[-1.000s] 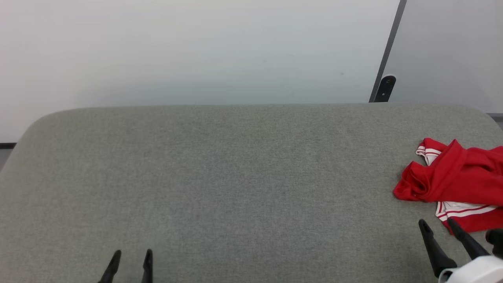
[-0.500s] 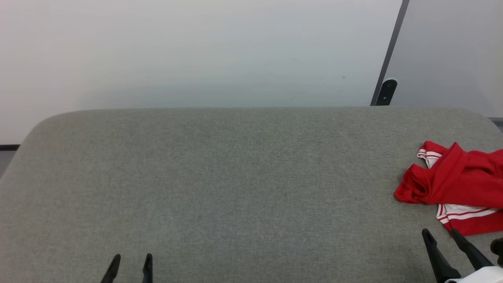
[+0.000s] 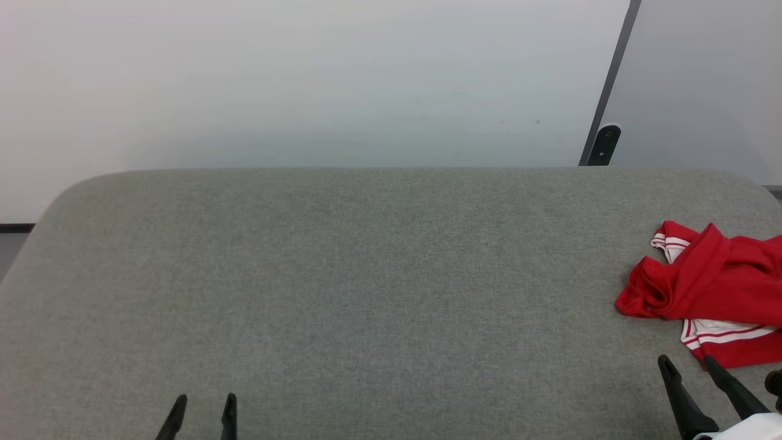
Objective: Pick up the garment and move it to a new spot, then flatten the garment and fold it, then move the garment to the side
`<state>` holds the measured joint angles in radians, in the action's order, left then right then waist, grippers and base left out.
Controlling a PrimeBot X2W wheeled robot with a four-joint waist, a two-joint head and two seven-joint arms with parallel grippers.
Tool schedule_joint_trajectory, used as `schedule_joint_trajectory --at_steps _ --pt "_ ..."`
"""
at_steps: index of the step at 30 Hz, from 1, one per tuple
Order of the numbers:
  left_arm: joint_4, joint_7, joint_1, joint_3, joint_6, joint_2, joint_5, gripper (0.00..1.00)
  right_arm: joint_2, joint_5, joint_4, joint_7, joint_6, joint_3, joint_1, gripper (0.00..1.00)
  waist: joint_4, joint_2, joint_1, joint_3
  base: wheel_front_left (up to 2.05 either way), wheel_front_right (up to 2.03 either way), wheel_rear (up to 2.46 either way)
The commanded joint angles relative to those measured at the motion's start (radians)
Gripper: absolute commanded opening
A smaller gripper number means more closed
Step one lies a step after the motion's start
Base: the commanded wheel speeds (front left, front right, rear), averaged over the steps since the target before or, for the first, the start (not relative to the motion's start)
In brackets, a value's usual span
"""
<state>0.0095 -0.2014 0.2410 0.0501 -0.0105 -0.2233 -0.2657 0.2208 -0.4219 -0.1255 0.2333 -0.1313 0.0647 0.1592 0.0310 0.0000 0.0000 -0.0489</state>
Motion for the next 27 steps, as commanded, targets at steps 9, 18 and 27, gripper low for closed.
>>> schedule_joint_trajectory --at_steps 9,18,27 --pt "0.013 -0.001 0.001 0.002 -0.010 -0.002 -0.001 0.00 -0.008 -0.002 0.017 -0.001 0.000 -0.009 0.000 0.00 -0.002 0.0000 0.0000 0.004 0.00 0.00 0.00" --pt "0.056 0.029 -0.026 -0.008 0.005 0.024 -0.128 0.00 -0.032 -0.113 0.074 -0.010 0.000 -0.004 -0.026 0.00 -0.004 0.0000 0.0000 0.007 0.00 0.00 0.00" --pt "0.078 0.065 -0.069 -0.028 0.022 0.043 -0.281 0.00 -0.049 -0.248 0.110 -0.024 0.000 0.002 -0.057 0.00 -0.006 0.0000 0.0000 0.010 0.00 0.00 0.00"
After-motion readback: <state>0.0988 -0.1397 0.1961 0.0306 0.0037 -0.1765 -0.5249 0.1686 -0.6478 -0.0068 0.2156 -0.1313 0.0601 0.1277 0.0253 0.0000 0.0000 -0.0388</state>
